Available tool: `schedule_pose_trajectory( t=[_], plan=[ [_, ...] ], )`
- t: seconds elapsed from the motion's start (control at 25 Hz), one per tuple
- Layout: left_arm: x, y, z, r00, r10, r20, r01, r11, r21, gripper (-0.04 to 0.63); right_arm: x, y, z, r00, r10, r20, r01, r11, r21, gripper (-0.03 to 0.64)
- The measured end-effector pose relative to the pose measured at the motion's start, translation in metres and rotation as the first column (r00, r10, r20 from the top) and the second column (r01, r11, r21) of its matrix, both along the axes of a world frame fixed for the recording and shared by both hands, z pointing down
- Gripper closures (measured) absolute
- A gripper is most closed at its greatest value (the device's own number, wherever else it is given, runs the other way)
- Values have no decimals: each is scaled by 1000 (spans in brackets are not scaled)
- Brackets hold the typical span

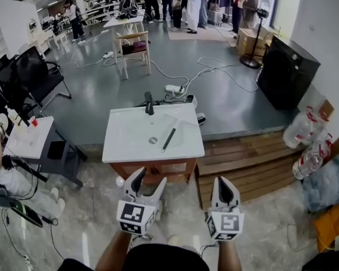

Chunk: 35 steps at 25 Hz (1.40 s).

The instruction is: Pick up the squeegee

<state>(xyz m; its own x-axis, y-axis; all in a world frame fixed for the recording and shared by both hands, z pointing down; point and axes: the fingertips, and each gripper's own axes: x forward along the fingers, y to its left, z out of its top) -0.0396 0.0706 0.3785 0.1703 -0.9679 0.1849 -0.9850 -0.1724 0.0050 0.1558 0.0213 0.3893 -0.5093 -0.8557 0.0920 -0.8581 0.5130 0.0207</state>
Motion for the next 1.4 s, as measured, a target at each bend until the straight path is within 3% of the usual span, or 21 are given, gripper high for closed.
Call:
schedule_pose_trajectory(
  t=[0.56, 1.4],
  plan=[
    [-39, -127, 18, 999, 52, 8, -51, 998, -29, 345, -42, -113, 14, 999, 44, 1, -44, 999, -21, 618],
    [-82, -266, 88, 991, 132, -20, -133, 976, -175, 345, -97, -228, 70, 994, 103, -43, -108, 984, -143, 618]
  ],
)
